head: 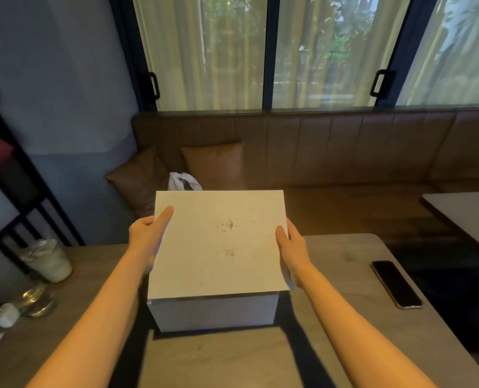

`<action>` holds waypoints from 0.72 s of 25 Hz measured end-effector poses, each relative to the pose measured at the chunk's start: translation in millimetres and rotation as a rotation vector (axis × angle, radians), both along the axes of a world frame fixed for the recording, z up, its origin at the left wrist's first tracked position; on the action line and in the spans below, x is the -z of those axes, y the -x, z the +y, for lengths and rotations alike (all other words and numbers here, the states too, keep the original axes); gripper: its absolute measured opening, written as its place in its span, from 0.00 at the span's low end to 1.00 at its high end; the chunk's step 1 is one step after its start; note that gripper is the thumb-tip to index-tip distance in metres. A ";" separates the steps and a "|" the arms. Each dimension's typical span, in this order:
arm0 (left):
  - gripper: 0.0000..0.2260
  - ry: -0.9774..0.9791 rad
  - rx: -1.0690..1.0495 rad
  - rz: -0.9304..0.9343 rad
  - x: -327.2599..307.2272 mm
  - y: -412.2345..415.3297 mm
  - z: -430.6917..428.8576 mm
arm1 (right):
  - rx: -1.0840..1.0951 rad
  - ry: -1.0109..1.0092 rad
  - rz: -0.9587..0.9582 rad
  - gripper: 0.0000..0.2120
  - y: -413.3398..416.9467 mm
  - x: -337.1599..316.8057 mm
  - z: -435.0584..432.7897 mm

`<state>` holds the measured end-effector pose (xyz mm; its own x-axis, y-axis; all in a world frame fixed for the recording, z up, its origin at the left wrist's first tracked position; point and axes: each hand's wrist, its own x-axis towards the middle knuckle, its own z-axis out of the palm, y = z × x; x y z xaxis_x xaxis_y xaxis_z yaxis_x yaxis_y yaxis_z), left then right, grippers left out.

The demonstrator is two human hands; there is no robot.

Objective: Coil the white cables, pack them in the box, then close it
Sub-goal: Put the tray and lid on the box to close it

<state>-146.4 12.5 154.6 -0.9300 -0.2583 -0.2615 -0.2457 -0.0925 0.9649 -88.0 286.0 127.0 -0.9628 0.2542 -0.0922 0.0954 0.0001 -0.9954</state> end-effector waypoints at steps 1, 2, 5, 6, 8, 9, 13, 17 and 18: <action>0.11 0.012 0.039 -0.005 7.9 4.2 -9.9 | -0.016 0.056 -0.054 0.21 8.1 -4.4 -5.2; 0.09 0.021 0.067 -0.027 18.4 6.6 -19.6 | -0.035 0.080 -0.106 0.20 15.3 -8.9 -10.5; 0.11 -0.032 0.071 -0.155 48.6 9.1 -36.1 | -0.090 -0.031 -0.242 0.18 31.8 -9.5 -23.9; 0.10 -0.057 0.061 -0.193 54.1 10.7 -36.9 | -0.093 -0.075 -0.287 0.18 36.4 -7.1 -25.1; 0.11 -0.045 0.074 -0.256 59.9 17.3 -36.5 | -0.091 -0.107 -0.404 0.18 47.5 0.2 -25.9; 0.12 -0.022 0.081 -0.284 62.5 21.4 -36.8 | -0.079 -0.133 -0.449 0.19 51.8 3.7 -25.3; 0.12 0.046 0.057 -0.309 68.7 33.5 -33.5 | -0.052 -0.234 -0.569 0.19 59.2 14.9 -20.6; 0.08 0.101 -0.001 -0.302 80.1 34.9 -30.4 | -0.048 -0.296 -0.600 0.19 60.5 33.2 -21.2; 0.07 0.113 -0.019 -0.283 84.0 32.5 -29.7 | -0.049 -0.353 -0.551 0.18 60.5 39.2 -20.9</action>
